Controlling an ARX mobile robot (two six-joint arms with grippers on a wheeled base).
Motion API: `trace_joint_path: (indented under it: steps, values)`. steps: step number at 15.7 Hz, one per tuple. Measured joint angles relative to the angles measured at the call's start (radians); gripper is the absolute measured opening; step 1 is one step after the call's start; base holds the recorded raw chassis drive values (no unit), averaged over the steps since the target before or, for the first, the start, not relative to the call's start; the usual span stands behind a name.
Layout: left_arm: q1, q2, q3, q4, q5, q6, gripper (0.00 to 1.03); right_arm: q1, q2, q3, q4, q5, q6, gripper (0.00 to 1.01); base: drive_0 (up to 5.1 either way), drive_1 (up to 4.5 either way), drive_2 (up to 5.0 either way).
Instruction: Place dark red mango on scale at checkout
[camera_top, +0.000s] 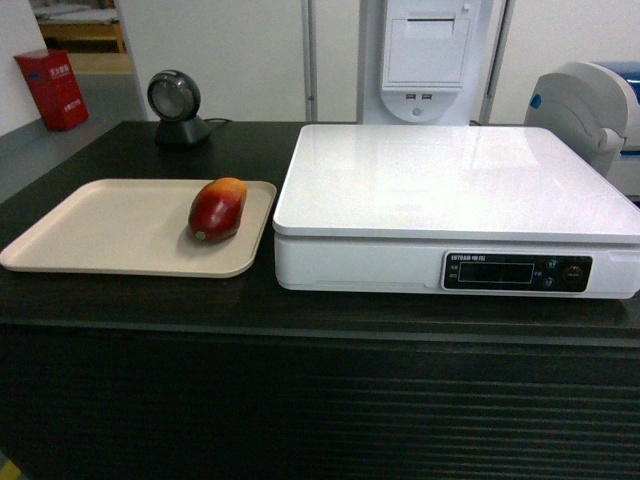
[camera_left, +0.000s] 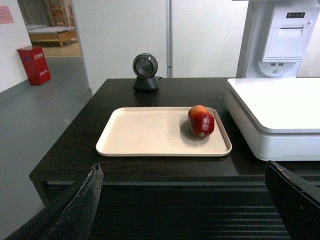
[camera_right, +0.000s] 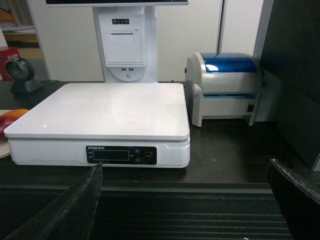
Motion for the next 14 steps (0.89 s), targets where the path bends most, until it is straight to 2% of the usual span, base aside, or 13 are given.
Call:
trace_joint_path:
  steps: [7, 8, 9, 10, 11, 12, 14]
  values:
    - [0.000, 0.000, 0.000, 0.000, 0.000, 0.000, 0.98, 0.000, 0.000, 0.000, 0.000, 0.000, 0.000, 0.98, 0.0, 0.00, 0.0]
    - [-0.013, 0.008, 0.008, -0.035, -0.023, -0.002, 0.98, 0.000, 0.000, 0.000, 0.000, 0.000, 0.000, 0.98, 0.0, 0.00, 0.0]
    - [-0.060, 0.102, 0.045, -0.083, -0.176, -0.005, 0.98, 0.000, 0.000, 0.000, 0.000, 0.001, 0.000, 0.98, 0.0, 0.00, 0.0]
    - [-0.048, 0.230, 0.080, -0.014, -0.221, 0.003, 0.98, 0.000, 0.000, 0.000, 0.002, -0.002, 0.000, 0.98, 0.0, 0.00, 0.0]
    - [-0.005, 0.332, 0.112, 0.082, -0.205, 0.014, 0.98, 0.000, 0.000, 0.000, 0.000, 0.000, 0.000, 0.98, 0.0, 0.00, 0.0]
    - [0.035, 0.404, 0.137, 0.159, -0.153, 0.029, 0.98, 0.000, 0.000, 0.000, 0.000, 0.000, 0.000, 0.98, 0.0, 0.00, 0.0]
    - [0.118, 0.591, 0.210, 0.321, -0.010, 0.044, 0.98, 0.000, 0.000, 0.000, 0.000, 0.000, 0.000, 0.98, 0.0, 0.00, 0.0]
